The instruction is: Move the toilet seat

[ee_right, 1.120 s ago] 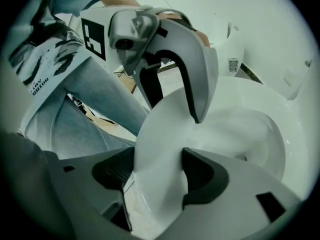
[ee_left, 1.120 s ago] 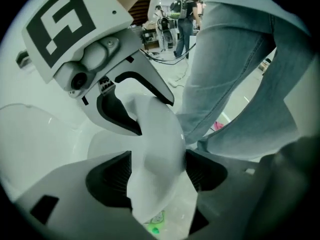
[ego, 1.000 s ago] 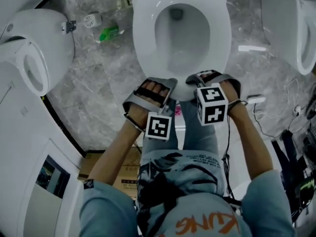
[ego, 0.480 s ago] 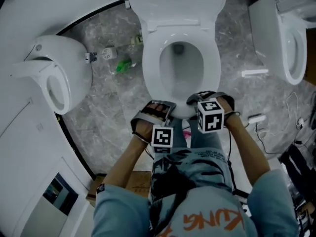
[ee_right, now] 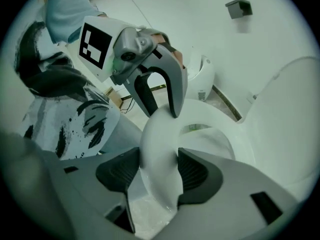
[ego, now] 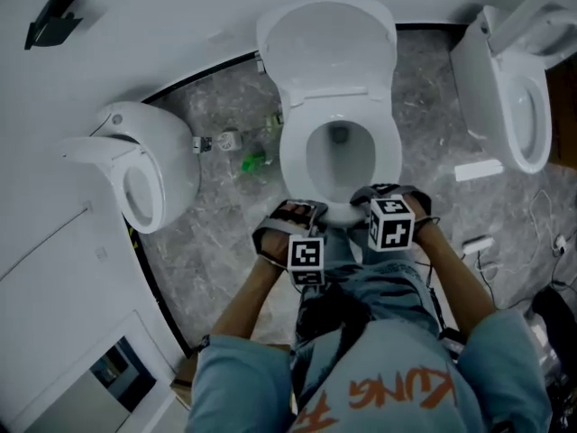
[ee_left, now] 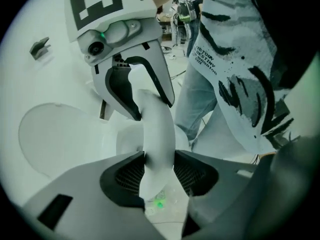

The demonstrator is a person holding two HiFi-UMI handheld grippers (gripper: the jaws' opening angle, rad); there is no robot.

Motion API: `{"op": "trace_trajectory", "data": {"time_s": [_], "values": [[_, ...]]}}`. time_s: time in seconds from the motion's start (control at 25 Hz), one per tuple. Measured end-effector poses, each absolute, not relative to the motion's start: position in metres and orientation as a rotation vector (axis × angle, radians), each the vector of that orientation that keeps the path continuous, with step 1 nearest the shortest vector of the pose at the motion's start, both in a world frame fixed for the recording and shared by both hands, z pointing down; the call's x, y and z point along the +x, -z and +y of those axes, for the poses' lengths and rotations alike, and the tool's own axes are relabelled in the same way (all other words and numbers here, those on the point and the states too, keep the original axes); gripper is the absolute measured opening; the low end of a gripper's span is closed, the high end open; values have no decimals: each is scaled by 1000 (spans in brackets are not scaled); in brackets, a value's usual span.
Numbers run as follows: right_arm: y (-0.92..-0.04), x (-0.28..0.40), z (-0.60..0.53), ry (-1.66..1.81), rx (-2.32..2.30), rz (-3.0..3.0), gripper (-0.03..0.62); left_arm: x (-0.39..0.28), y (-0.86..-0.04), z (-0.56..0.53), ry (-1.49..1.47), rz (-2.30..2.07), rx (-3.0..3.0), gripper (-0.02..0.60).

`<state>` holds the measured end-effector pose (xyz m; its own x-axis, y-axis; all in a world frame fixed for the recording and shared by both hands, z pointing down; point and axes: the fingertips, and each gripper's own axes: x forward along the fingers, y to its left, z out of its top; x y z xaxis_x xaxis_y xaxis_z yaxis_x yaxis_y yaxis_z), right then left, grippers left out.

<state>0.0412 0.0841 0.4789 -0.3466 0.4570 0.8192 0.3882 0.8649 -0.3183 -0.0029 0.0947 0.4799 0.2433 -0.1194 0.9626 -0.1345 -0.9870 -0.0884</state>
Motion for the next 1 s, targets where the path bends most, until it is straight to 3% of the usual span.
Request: {"op": "trace_trajectory", "data": {"time_s": [0.16, 0.4, 1.0], "values": [[-458, 38, 71, 22, -571, -1998, 270, -11, -455, 76, -1959, -344, 2481, 170], [-427, 27, 31, 200, -386, -2046, 189, -22, -416, 39, -1968, -518, 2495, 161], [-352, 3, -67, 426, -39, -2121, 113, -58, -348, -57, -1985, -841, 2475, 158]]}}
